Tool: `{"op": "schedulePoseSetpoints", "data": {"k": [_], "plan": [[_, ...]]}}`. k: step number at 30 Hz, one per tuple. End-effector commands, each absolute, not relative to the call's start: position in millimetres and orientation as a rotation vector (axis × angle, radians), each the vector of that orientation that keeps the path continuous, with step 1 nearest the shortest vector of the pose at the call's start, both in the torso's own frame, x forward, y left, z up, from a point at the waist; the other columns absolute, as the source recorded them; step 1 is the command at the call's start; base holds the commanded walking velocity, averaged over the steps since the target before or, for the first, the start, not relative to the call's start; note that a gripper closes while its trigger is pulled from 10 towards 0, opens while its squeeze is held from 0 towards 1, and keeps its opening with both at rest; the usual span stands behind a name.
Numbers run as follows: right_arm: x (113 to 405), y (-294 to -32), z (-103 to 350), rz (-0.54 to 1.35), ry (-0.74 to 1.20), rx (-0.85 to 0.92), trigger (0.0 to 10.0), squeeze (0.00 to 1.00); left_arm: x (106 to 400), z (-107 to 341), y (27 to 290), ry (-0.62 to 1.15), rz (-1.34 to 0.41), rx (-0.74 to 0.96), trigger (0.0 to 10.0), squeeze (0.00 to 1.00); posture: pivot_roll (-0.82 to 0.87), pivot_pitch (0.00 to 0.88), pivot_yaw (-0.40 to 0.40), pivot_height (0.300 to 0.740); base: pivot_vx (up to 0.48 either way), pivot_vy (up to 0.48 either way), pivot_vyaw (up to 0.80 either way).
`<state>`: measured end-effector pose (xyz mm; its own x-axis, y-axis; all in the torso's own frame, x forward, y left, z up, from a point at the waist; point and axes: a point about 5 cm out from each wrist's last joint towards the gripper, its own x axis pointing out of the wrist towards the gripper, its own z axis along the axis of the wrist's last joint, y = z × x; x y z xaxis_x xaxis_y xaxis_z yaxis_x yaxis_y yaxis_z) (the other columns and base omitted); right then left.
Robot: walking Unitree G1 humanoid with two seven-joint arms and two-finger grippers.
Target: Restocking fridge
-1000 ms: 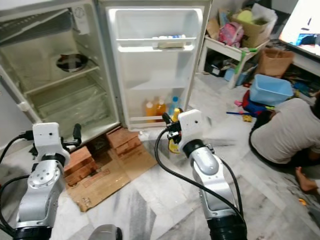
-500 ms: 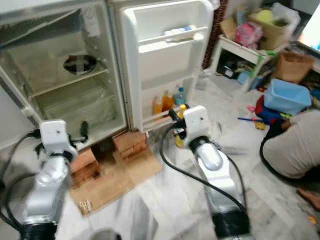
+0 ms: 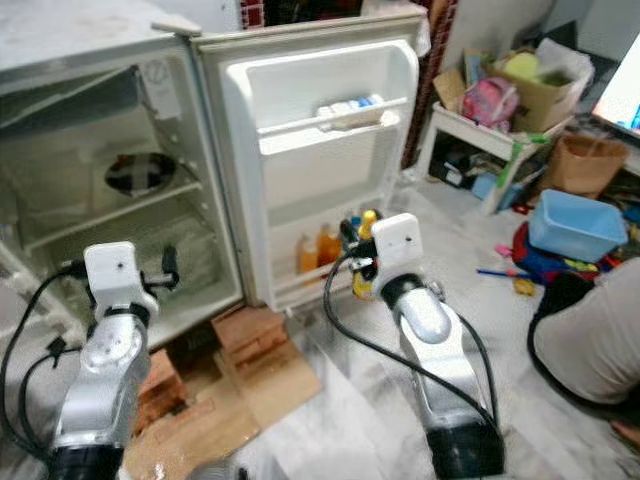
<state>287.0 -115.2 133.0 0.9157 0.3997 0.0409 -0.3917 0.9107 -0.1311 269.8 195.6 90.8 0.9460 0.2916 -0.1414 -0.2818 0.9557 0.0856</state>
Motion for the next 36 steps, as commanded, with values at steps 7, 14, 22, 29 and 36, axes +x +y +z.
{"op": "schedulePoseSetpoints", "data": {"k": [7,14,22,29,36], "plan": [[287.3,-122.5,144.7,0.412,-0.142,-0.160,10.0,0.00,274.0,93.8,184.3,0.135,0.279,0.039,10.0,0.00,0.01,0.000,-0.027,0.740,0.254,0.000,0.08],[288.5,-123.0,147.2,0.401,-0.157,-0.170,10.0,0.00,264.7,95.7,176.4,0.121,0.167,0.082,10.0,0.00,0.01,0.000,-0.023,0.740,0.000,0.000,0.80],[283.7,-134.1,142.6,0.330,-0.146,-0.151,10.0,0.00,233.0,100.4,181.4,0.044,0.015,0.145,10.0,0.00,0.03,0.000,-0.029,0.740,0.000,0.000,0.80],[273.2,-144.0,131.3,0.269,-0.105,-0.146,10.0,0.00,208.4,96.2,180.2,0.024,-0.088,0.265,10.0,0.00,0.03,0.000,-0.040,0.740,0.000,0.000,0.80],[284.5,-145.8,143.9,0.241,-0.152,-0.161,10.0,0.00,217.7,100.9,177.1,-0.006,-0.058,0.269,10.0,0.00,0.02,0.000,-0.033,0.740,0.000,0.000,0.80]]}}
